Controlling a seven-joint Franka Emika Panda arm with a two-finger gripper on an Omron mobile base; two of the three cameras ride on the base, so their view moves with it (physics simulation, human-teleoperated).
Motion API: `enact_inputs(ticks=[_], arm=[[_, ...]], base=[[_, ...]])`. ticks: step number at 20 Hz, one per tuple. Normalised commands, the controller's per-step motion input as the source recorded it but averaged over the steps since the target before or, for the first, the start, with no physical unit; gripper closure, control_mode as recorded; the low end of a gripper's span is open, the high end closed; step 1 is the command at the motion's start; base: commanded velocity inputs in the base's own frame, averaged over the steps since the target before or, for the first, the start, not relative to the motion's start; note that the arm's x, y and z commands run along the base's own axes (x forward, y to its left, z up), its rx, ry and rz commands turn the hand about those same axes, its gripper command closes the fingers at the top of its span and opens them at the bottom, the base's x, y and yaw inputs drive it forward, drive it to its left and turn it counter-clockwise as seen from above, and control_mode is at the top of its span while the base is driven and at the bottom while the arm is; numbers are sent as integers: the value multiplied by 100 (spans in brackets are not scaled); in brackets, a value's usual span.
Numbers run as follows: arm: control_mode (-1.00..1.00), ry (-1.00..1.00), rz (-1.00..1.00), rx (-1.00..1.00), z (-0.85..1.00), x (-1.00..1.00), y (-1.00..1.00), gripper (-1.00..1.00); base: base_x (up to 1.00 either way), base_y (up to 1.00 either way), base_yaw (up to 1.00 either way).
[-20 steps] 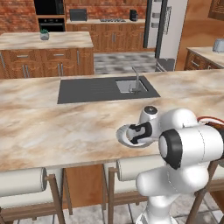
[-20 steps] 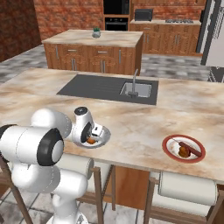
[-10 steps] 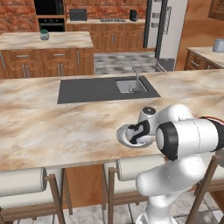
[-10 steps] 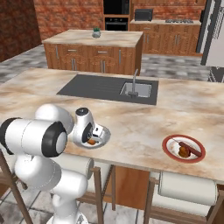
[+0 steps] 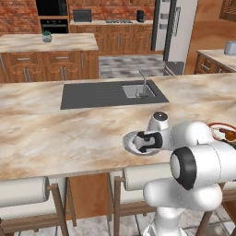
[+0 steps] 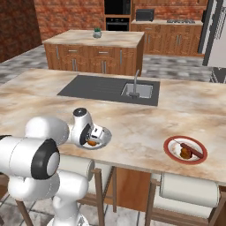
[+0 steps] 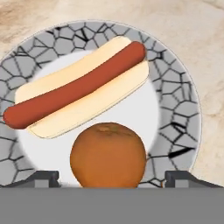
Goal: Pick up the peach and tangerine from the fridge and place one fruit on each plate on the dining counter.
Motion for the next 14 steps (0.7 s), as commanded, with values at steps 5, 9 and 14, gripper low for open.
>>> enact_inputs(ticks=[5,9,14], arm=[[-100,-1,0,0,93,-30,0,-100],[-100,-6,0,-4,97,-24,-1,-100],[-100,-5,0,-3,96,-10,0,-100]], base=[[0,0,0],[0,0,0],[0,0,0]])
